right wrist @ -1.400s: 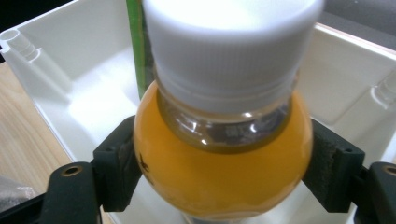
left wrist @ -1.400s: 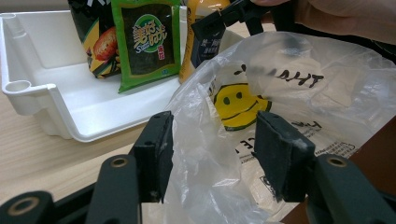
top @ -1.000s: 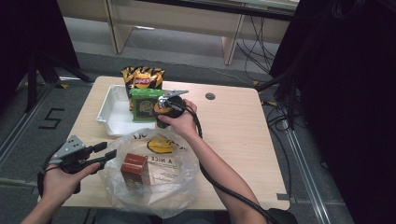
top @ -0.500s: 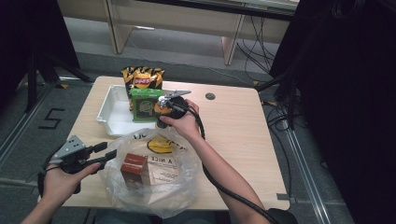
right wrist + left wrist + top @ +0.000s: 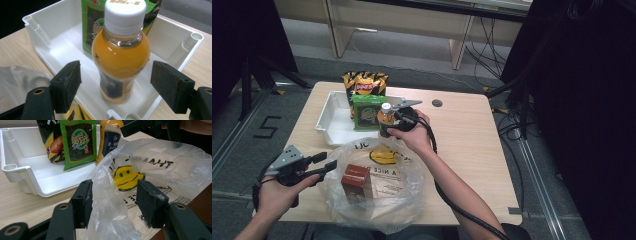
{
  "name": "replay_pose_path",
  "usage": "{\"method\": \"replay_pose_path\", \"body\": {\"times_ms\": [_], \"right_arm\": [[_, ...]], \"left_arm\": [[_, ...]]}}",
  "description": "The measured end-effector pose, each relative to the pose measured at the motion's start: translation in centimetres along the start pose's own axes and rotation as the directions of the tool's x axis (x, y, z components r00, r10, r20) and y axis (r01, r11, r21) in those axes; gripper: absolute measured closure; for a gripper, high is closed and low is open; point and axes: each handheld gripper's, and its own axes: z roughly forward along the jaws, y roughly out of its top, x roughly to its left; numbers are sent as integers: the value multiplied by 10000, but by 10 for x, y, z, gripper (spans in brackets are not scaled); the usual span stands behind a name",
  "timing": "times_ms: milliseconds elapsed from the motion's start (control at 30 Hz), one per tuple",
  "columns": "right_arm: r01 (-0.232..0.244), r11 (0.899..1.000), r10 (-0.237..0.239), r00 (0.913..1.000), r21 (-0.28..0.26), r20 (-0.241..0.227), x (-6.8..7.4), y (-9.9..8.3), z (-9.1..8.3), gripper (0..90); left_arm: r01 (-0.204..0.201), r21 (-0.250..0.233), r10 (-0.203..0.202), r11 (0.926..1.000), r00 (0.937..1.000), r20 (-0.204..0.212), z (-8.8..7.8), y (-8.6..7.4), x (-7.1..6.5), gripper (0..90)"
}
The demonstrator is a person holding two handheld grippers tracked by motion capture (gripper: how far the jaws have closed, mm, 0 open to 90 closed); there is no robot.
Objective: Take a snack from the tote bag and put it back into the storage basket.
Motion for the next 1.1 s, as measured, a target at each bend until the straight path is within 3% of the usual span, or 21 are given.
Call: {"method": "replay_pose_path", "body": {"times_ms": [100,200,233,267,367,400,700,767,967,1100], "right_arm": [[-22,9994,24,10000,-341,56,0,-3,-3,256],[-169,9998,168,9998,-93,-129,0,-3,-12,257],[32,9993,-34,10000,-370,-41,-1,-4,-12,258],[25,9998,-27,9999,-175,-132,-1,-3,-17,258],[26,9995,-29,9999,-304,-106,-1,-4,-23,262],[-6,9986,-2,9999,-536,-142,1,-4,-30,263],[58,9990,-77,9990,-439,-431,11,-11,-58,293],[100,9980,-125,9991,-621,-394,12,-14,-63,300],[137,9989,-151,9994,-457,-317,15,-20,-82,324],[153,9964,-187,9990,-829,-402,23,-29,-99,349]], "left_arm": [[-4,31,4,10000,10000,-2,0,0,0,466],[-38,8,38,10000,10000,-21,0,0,0,466],[10,-16,-10,10000,10000,-66,0,1,0,465],[4,-18,-5,10000,10000,-55,0,1,1,465],[-16,-18,16,10000,9999,-105,-1,1,1,465],[52,-7,-52,10000,9999,-159,-2,1,1,465],[-5,-107,2,9999,9997,-262,-3,2,2,464],[60,-135,-63,9999,9996,-259,-3,2,2,463],[48,-159,-52,9999,9996,-265,-4,2,2,463],[139,-312,-148,9994,9994,-300,-6,2,2,463]]}}
